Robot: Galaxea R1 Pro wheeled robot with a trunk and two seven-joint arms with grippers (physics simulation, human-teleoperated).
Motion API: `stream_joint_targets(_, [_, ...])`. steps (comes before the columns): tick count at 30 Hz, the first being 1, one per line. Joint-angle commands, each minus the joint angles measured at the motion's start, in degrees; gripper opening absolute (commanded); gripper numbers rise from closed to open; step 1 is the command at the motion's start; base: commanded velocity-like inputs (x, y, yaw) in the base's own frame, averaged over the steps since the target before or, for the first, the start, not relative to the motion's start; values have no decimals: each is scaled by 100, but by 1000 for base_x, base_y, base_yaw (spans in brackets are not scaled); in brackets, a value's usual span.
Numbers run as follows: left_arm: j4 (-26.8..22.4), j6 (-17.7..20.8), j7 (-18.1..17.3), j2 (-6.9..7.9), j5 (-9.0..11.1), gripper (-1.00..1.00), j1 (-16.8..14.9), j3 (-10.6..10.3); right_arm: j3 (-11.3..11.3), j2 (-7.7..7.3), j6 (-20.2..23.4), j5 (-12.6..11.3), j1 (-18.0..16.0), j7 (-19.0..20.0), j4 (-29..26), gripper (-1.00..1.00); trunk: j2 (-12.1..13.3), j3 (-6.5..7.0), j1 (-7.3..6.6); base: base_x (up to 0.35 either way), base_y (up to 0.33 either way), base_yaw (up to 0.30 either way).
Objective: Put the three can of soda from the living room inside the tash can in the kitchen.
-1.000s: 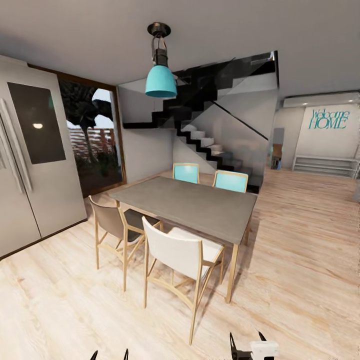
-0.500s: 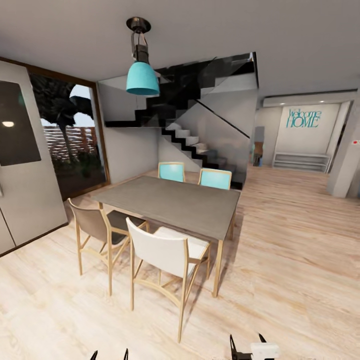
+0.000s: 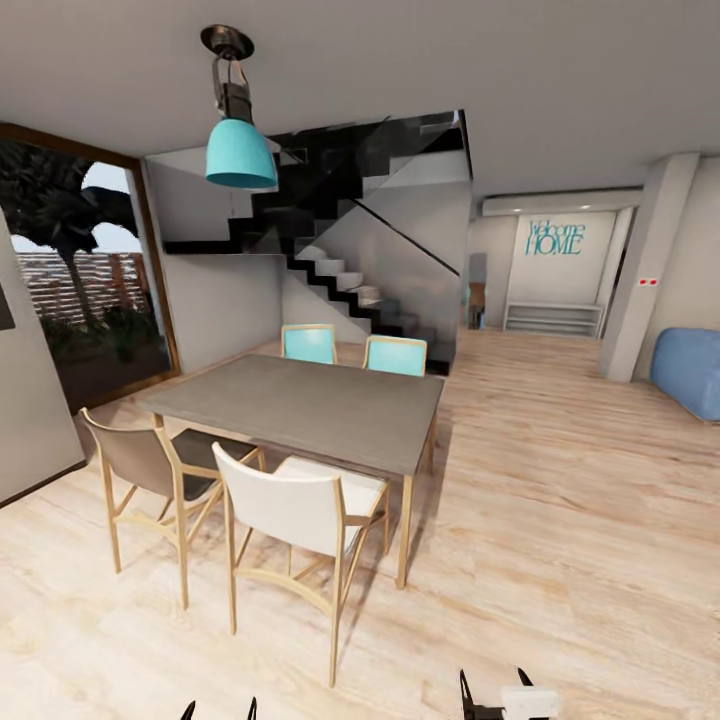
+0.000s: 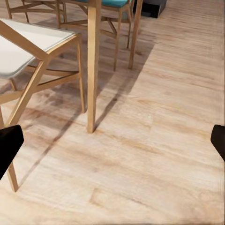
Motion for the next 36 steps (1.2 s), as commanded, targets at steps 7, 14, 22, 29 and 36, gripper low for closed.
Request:
stream_joint_targets(7, [0,-1,0,1,0,100,0,2,0,0,-1,-1,0,0,0,100,0,0,0,0,0,-242])
stream_joint_targets(14, [2,-3,0,1,0,100,0,1,0,-4,-2,-5,0,0,0,100,0,0,0,0,0,-244])
stream_joint_targets(22, [-280,7,38,-28,7,100,-253,-16,-17,-21,-2,-18,0,0,-6,100,0,0,0,0,0,-249])
stream_joint_targets(29, [-776,45,39,-49,0,100,-480,-787,-48,-55,-8,-13,0,-5,-17,100,0,0,0,0,0,-250])
stream_joint_targets(36, [-777,32,51,-26,-2,100,-557,-1053,-120,-134,-6,-11,-22,-15,-54,100,0,0,0,0,0,-250])
